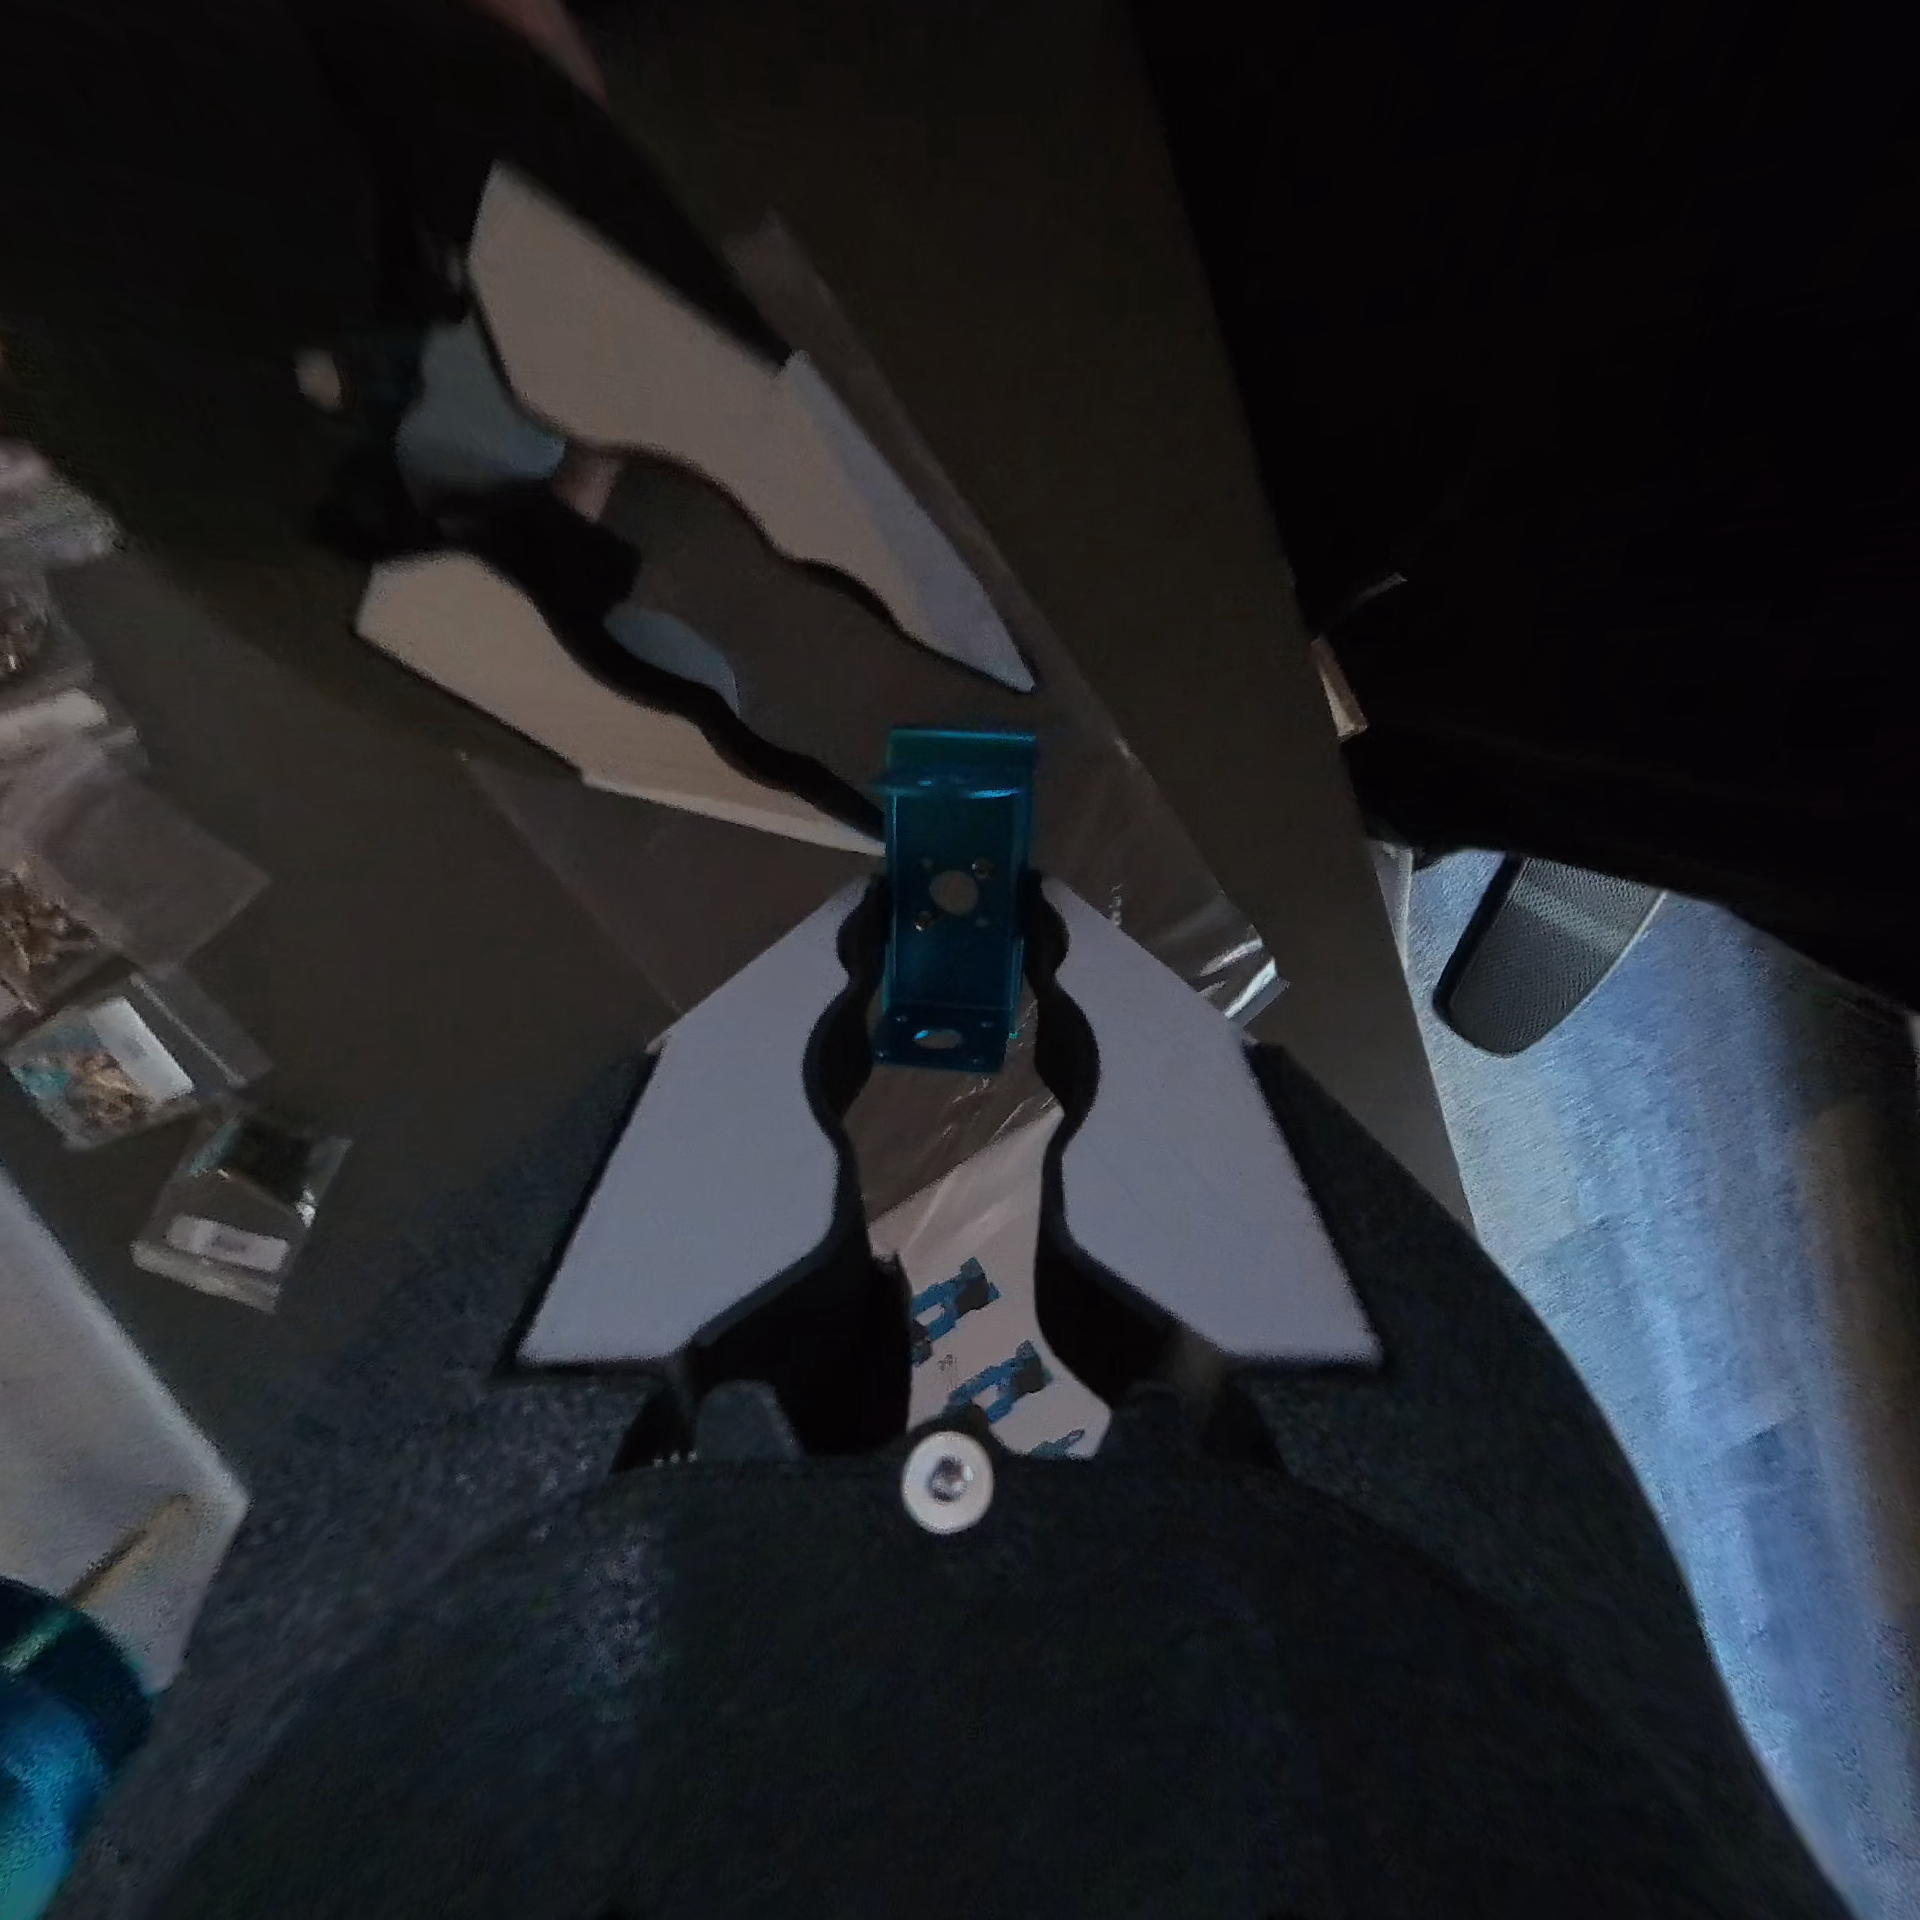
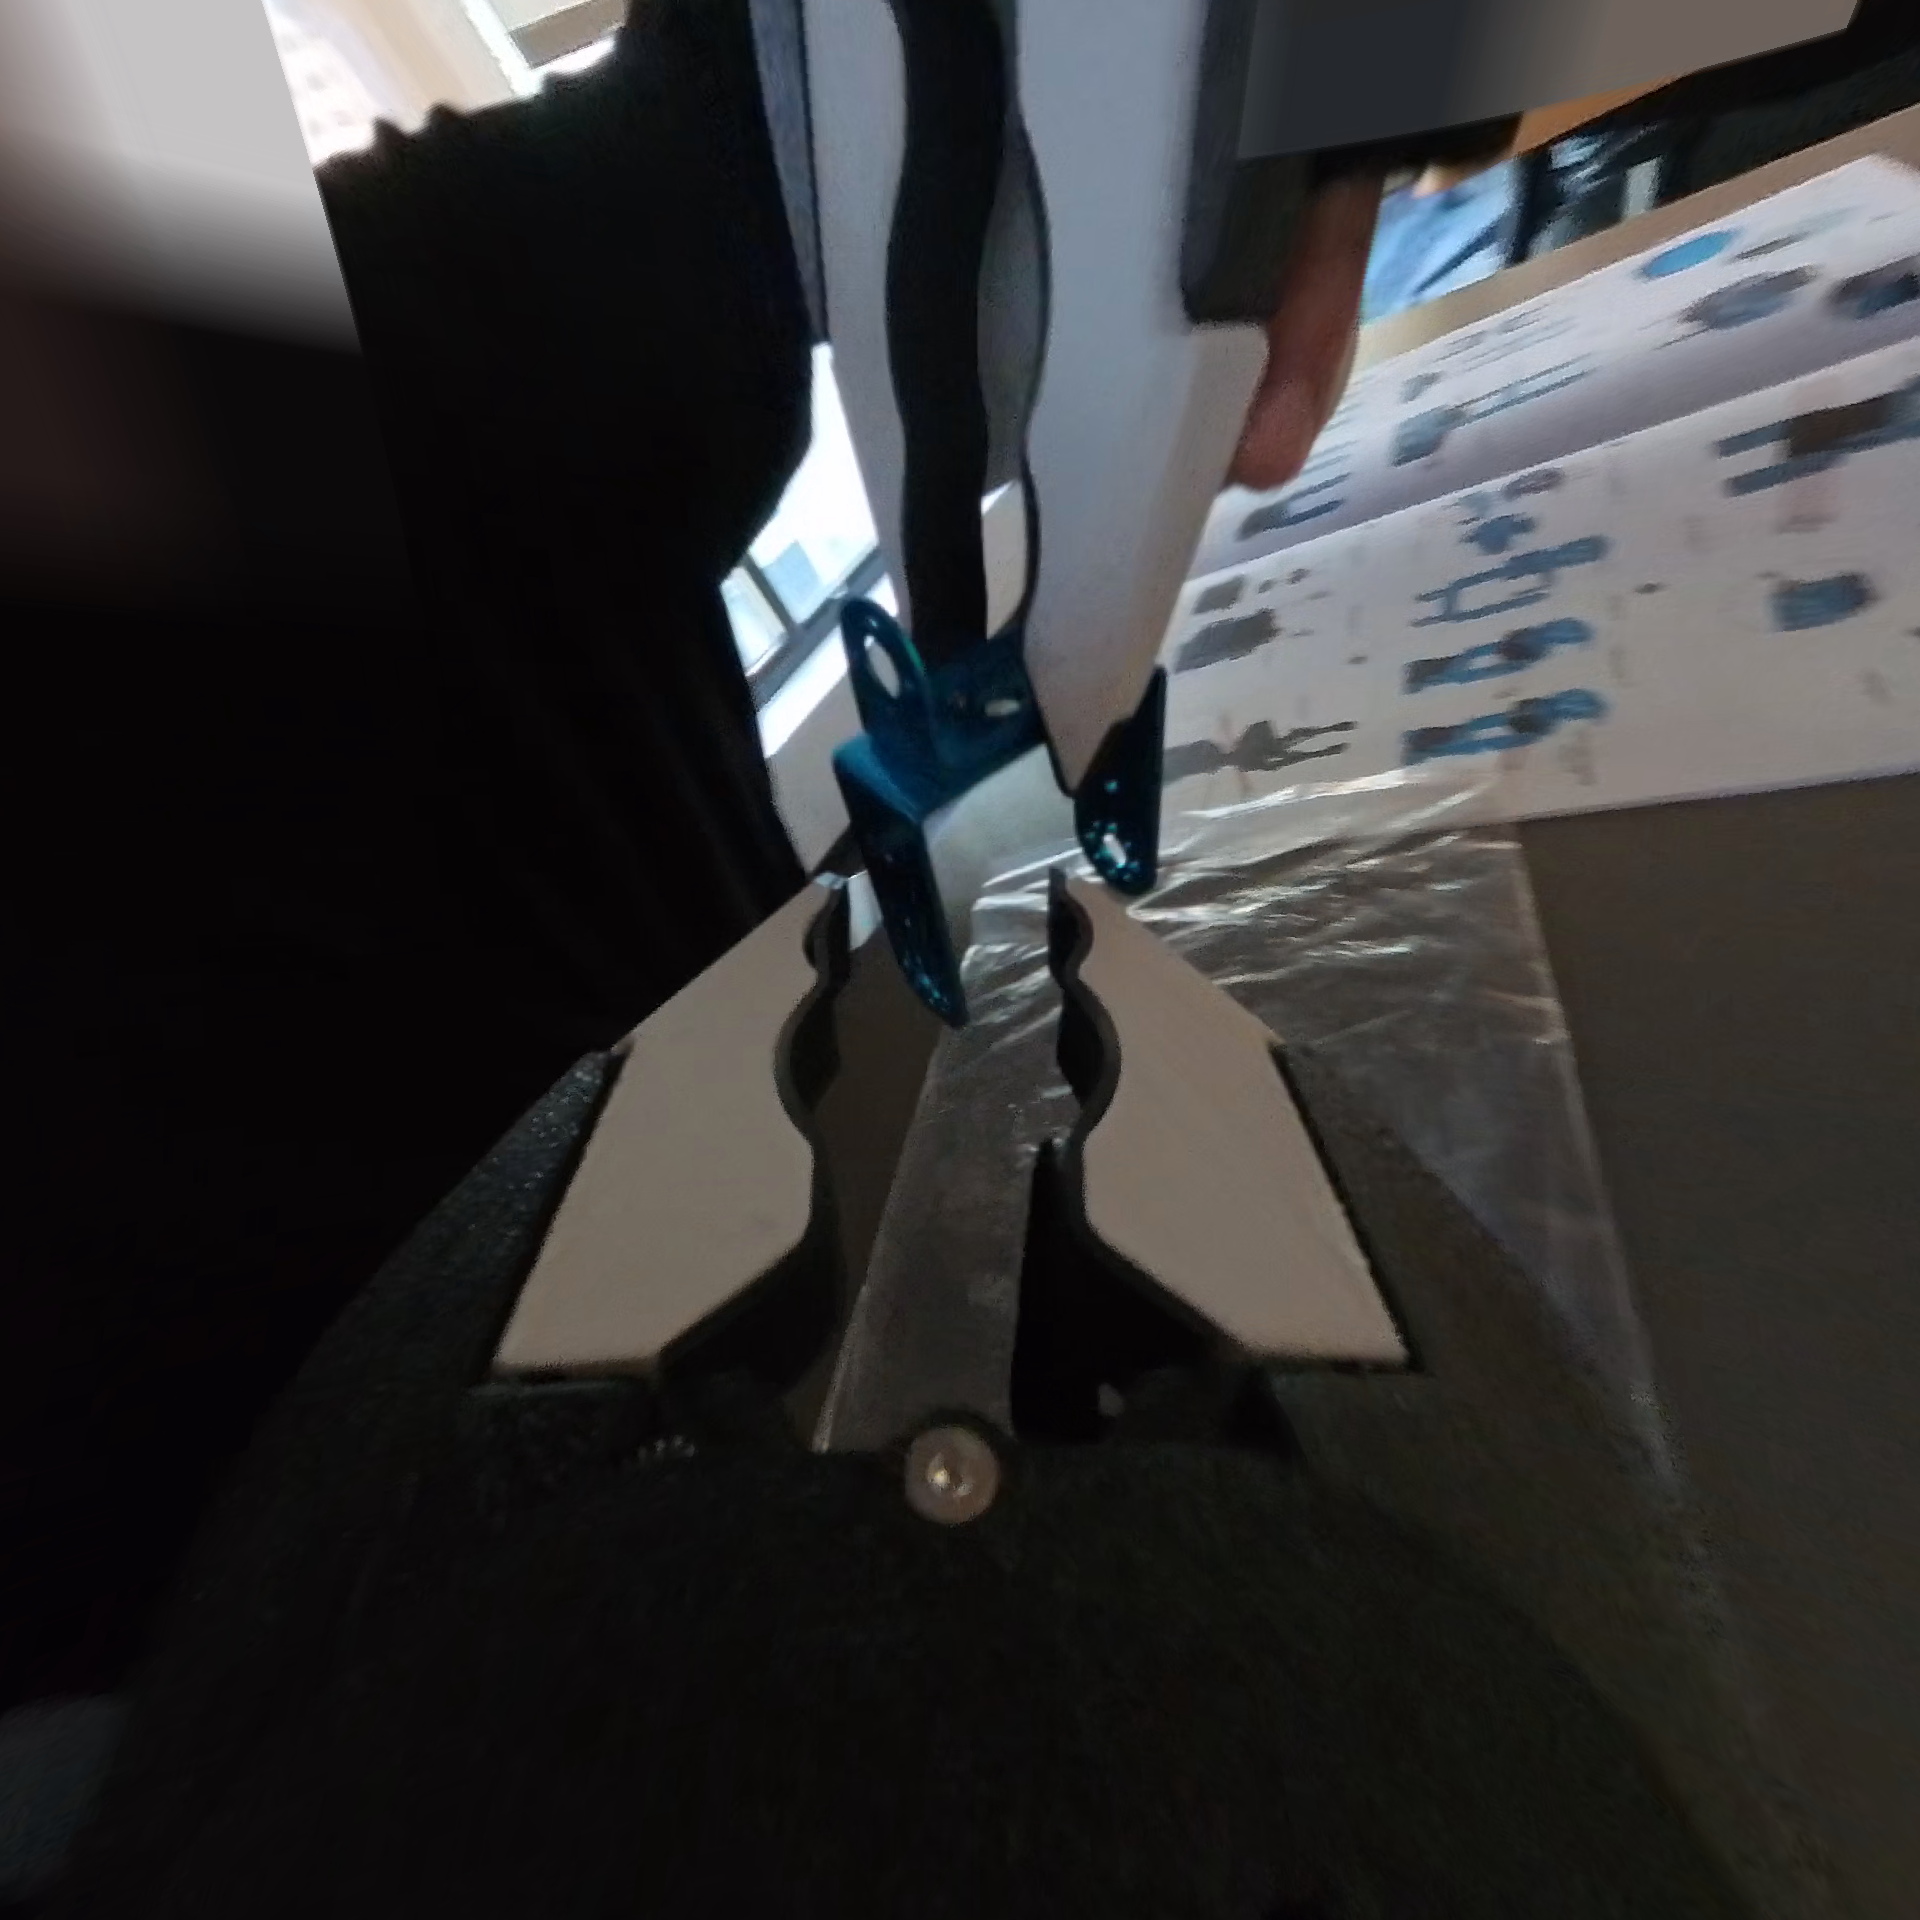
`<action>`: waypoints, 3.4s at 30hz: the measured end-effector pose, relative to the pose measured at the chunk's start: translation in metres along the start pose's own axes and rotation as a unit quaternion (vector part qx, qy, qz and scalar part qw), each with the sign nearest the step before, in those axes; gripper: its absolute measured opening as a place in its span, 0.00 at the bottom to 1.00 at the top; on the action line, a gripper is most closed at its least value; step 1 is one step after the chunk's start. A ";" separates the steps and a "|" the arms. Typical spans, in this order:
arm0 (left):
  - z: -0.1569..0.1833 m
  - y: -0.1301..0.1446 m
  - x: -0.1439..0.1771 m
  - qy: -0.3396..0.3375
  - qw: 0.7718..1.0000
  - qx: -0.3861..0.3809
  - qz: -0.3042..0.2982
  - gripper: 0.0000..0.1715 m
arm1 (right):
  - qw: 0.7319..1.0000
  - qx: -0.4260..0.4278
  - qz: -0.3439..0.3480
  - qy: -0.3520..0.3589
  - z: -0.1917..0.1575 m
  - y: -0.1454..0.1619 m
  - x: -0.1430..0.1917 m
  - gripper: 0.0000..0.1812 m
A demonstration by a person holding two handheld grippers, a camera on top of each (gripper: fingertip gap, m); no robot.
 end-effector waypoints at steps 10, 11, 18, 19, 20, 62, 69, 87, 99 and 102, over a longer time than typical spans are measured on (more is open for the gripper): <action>-0.031 0.038 -0.012 0.009 0.952 0.289 0.103 0.15 | 0.956 0.053 -0.042 0.286 0.048 0.003 0.013 0.26; -0.031 0.039 -0.014 0.009 0.940 0.321 0.115 0.15 | 0.953 0.052 -0.044 0.295 0.050 0.003 0.012 0.24; -0.031 0.035 -0.029 -0.012 0.873 0.464 0.150 0.15 | 0.936 0.063 -0.056 0.341 0.063 0.008 0.014 0.12; -0.032 0.035 -0.030 -0.022 0.868 0.474 0.145 0.15 | 0.938 0.049 -0.058 0.337 0.065 0.011 0.014 0.11; -0.032 0.035 -0.030 -0.032 0.866 0.480 0.137 0.15 | 0.941 0.035 -0.055 0.333 0.065 0.012 0.014 0.11; -0.017 0.074 -0.006 -0.211 0.861 0.408 0.218 0.25 | 0.933 0.072 -0.214 0.281 0.072 0.027 0.008 0.00; -0.029 0.069 -0.024 -0.246 0.896 0.286 0.235 0.26 | 0.918 0.081 -0.278 0.269 0.082 0.032 -0.004 0.01; -0.039 0.076 -0.053 -0.172 0.930 0.219 0.239 0.22 | 0.905 0.074 -0.332 0.255 0.094 0.040 -0.015 0.02; -0.034 0.082 -0.070 -0.167 0.943 0.188 0.220 0.25 | 0.883 0.070 -0.389 0.252 0.095 0.052 -0.025 0.01; -0.034 0.083 -0.070 -0.163 0.939 0.192 0.233 0.25 | 0.890 0.063 -0.373 0.253 0.096 0.051 -0.026 0.01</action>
Point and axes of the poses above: each gripper's, where its closed fingertips meet, x back along the fingers, y out of its underside, z = x × y across the jaws, the point moved 1 cm from there along x, back along the fingers, and after that the axes turned 1 degree about x, right-handed, at the moved point
